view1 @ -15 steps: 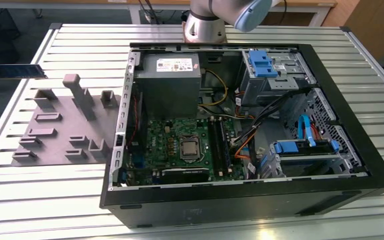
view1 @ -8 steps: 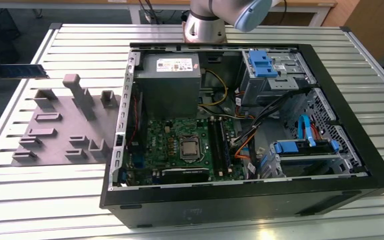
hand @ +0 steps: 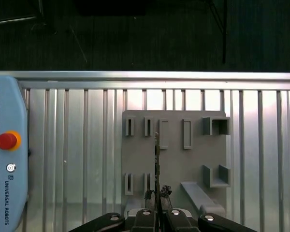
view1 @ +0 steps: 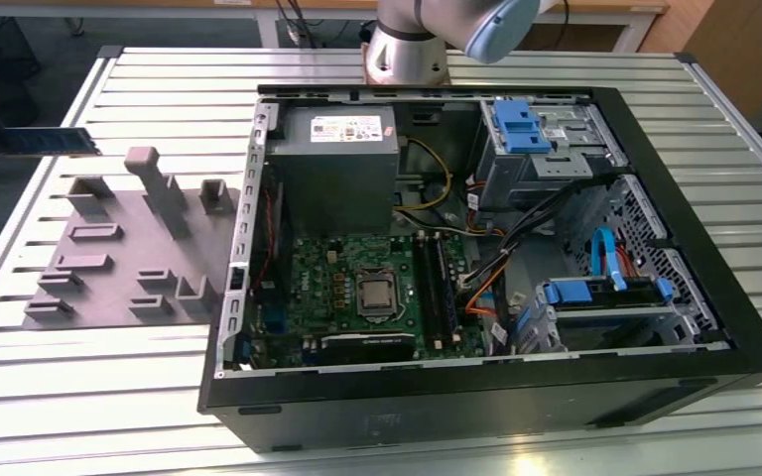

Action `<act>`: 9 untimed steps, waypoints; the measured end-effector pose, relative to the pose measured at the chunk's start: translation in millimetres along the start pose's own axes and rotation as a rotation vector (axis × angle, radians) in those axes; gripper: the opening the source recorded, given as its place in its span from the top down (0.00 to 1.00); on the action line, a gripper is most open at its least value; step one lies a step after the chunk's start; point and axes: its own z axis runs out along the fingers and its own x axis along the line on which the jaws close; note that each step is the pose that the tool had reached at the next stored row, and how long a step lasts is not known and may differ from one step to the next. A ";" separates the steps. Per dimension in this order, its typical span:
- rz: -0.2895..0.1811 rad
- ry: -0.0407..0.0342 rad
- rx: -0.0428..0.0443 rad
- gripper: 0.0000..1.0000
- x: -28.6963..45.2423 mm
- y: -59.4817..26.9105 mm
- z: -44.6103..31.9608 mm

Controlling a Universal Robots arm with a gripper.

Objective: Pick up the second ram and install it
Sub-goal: 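Pick up the second ram and move it above second insertion slot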

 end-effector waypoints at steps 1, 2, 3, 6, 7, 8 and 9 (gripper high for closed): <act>0.000 0.0000 0.0000 0.86 0.0 -0.3 0.0; 0.000 0.0000 0.0000 0.86 0.0 -0.7 0.0; 0.000 0.0001 -0.0001 0.86 0.0 -1.0 -0.1; 0.000 0.0001 -0.0001 0.86 0.0 -1.9 -0.1; 0.000 0.0001 0.0000 0.86 0.0 -2.3 -0.1; 0.000 0.0001 -0.0001 0.86 0.0 -2.6 -0.1; 0.000 0.0001 -0.0001 0.86 0.0 -2.9 -0.2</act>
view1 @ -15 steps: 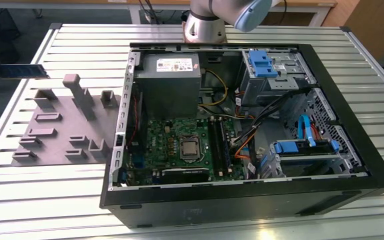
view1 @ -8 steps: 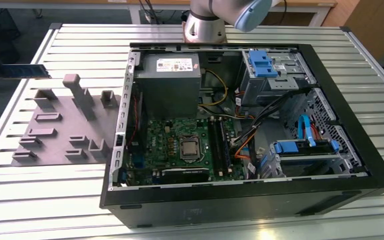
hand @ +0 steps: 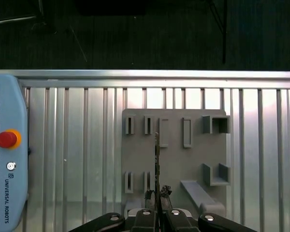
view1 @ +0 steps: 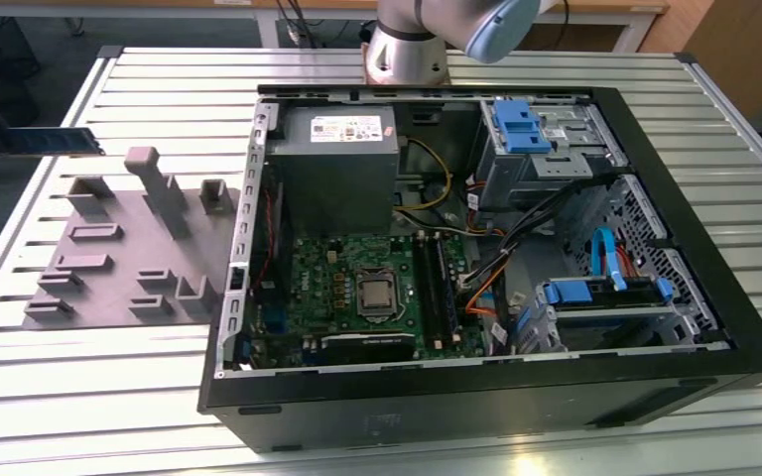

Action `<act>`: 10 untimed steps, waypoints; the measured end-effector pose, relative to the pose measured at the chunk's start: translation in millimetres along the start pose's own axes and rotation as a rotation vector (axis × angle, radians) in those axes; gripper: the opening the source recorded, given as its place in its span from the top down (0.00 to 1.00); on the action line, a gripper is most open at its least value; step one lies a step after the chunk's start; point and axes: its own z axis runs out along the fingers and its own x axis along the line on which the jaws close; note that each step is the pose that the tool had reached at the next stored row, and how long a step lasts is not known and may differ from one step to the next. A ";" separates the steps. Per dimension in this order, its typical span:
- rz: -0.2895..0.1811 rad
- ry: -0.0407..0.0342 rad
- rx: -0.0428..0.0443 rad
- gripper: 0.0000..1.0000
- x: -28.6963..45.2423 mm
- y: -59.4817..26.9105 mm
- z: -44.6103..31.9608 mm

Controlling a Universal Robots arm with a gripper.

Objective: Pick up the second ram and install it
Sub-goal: 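Pick up the second ram and move it above second insertion slot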

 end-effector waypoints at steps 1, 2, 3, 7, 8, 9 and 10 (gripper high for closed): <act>0.000 0.0000 0.0000 0.86 0.0 -0.3 0.0; 0.000 0.0000 0.0001 0.86 0.0 -0.7 0.0; 0.000 -0.0001 0.0001 0.86 0.0 -1.0 0.0; 0.000 0.0000 0.0000 0.86 0.0 -2.9 -0.1; 0.000 -0.0001 0.0001 0.86 0.0 -3.4 -0.1; 0.000 0.0000 0.0001 0.86 -0.1 -3.8 -0.1; 0.000 0.0000 0.0000 0.86 -0.1 -4.2 -0.1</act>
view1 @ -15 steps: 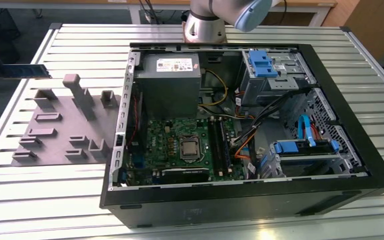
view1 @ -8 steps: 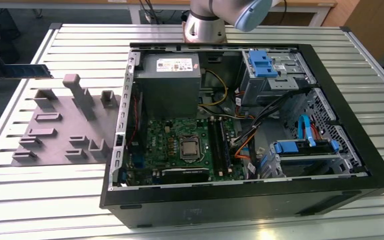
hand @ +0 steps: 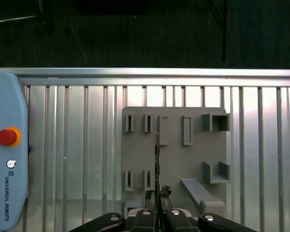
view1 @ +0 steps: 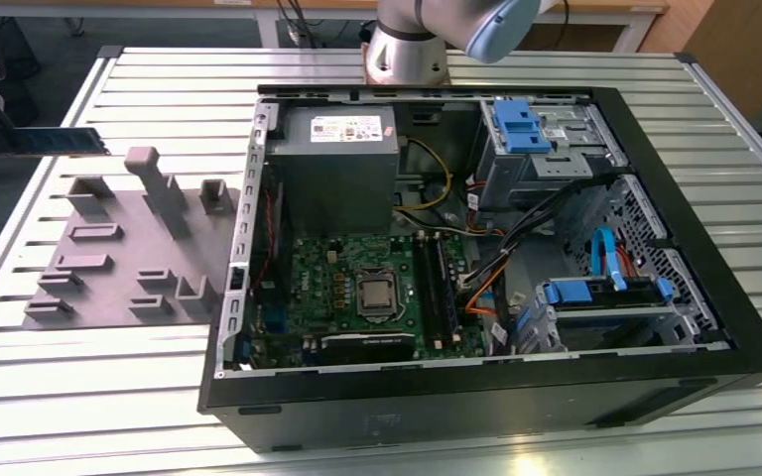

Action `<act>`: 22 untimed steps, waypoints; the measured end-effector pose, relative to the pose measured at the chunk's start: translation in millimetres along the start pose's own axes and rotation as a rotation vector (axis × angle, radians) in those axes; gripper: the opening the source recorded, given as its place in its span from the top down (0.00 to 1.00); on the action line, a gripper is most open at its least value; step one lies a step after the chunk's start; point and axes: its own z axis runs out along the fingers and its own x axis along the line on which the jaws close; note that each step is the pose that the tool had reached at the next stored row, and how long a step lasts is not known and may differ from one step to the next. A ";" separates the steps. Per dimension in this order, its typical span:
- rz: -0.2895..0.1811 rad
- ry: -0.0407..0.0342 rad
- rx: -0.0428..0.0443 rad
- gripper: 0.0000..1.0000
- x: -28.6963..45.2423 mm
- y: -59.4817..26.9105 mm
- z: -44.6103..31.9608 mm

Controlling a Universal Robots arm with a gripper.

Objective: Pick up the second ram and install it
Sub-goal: 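Pick up the second ram and move it above second insertion slot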

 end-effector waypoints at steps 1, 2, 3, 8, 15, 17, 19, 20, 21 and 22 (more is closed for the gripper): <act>0.000 0.0000 0.0000 0.86 0.0 -0.5 0.0; 0.000 0.0000 0.0000 0.86 0.1 -1.1 0.0; 0.000 0.0000 0.0000 0.86 0.0 -1.9 -0.1; 0.000 0.0000 0.0000 0.86 -0.1 -7.1 -0.2; 0.000 0.0001 0.0000 0.86 -0.2 -15.6 -0.5; 0.000 0.0000 0.0000 0.86 -0.2 -17.6 -0.5; 0.000 0.0000 0.0001 0.86 -0.2 -18.8 -0.5; 0.000 0.0000 0.0000 0.86 -0.2 -19.6 -0.6; 0.000 0.0000 0.0000 0.86 -0.2 -20.5 -0.6; 0.000 0.0000 0.0000 0.86 -0.2 -21.6 -0.6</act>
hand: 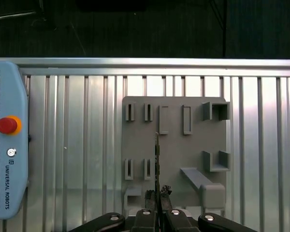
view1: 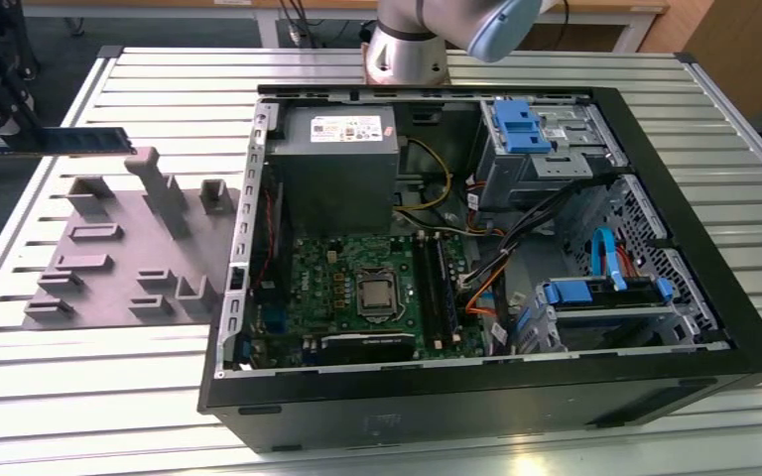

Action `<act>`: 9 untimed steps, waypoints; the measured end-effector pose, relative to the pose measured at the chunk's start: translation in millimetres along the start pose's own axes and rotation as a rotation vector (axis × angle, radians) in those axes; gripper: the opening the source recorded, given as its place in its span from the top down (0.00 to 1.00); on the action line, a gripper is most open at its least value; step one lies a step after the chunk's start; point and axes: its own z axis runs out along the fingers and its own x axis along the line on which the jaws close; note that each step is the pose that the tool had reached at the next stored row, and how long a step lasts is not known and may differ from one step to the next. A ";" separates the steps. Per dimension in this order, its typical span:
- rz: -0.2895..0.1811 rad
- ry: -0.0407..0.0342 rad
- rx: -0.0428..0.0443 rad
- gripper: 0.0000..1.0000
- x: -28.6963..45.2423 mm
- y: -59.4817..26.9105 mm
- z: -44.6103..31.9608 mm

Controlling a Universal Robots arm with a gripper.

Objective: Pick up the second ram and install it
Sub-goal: 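Pick up the second ram and move it above second insertion slot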

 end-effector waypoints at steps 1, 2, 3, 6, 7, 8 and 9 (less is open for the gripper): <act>0.000 -0.0001 0.0001 0.86 0.0 -1.2 0.0; 0.000 -0.0001 0.0001 0.86 0.0 -2.3 0.0; 0.000 0.0000 0.0000 0.86 -0.1 -3.4 -0.1; 0.000 -0.0001 0.0000 0.86 -0.1 -6.9 -0.2; 0.000 0.0000 0.0000 0.86 -0.1 -8.0 -0.2; 0.000 -0.0001 0.0000 0.86 -0.1 -9.2 -0.3; 0.000 0.0000 0.0000 0.86 -0.1 -10.4 -0.3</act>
